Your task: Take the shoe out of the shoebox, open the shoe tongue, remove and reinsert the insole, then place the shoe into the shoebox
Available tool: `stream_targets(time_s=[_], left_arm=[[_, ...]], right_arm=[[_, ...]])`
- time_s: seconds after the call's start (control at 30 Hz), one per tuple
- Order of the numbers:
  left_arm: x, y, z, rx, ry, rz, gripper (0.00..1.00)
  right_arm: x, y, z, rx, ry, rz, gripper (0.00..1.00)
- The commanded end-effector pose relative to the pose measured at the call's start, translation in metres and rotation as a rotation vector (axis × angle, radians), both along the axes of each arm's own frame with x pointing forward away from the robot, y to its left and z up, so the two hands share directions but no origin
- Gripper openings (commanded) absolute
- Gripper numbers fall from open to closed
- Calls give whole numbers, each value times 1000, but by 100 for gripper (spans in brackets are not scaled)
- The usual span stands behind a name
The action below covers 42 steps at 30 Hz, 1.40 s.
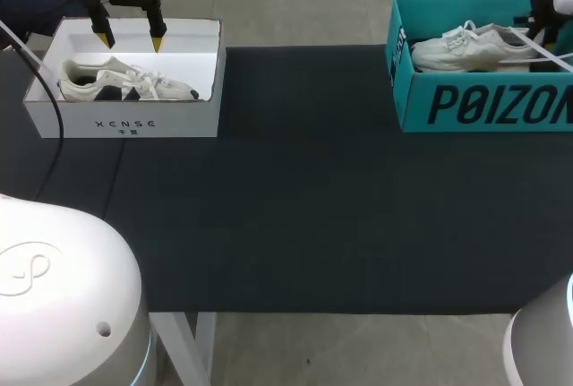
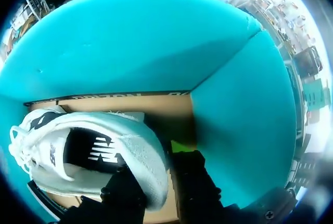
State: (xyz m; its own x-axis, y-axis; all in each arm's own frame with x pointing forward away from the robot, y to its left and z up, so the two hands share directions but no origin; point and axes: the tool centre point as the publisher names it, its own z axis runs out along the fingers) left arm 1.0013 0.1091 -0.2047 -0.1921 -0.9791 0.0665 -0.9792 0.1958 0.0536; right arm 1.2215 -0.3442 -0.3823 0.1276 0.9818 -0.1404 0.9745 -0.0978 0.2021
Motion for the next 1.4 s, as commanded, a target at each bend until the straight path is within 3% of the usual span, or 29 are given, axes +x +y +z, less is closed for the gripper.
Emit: stream_targets(time_s=[0.03, 0.23, 0.43, 0.8, 1.1, 1.4], left_arm=[[-1, 0, 0, 0, -2, 0, 100], [-1, 0, 0, 0, -2, 0, 100], [-1, 0, 0, 0, -2, 0, 100], [-1, 0, 0, 0, -2, 0, 100], [-1, 0, 0, 0, -2, 0, 100], [-1, 0, 0, 0, -2, 0, 100]], right_arm=[[9, -2, 5, 38, 325, -57, 0], [4, -9, 20, 39, 307, -102, 0], [-5, -6, 53, 79, 262, -130, 0], [-26, 16, 122, 102, 160, -136, 0], [-59, 41, 175, 86, 33, -149, 0], [-89, 70, 210, 5, -75, -117, 0]])
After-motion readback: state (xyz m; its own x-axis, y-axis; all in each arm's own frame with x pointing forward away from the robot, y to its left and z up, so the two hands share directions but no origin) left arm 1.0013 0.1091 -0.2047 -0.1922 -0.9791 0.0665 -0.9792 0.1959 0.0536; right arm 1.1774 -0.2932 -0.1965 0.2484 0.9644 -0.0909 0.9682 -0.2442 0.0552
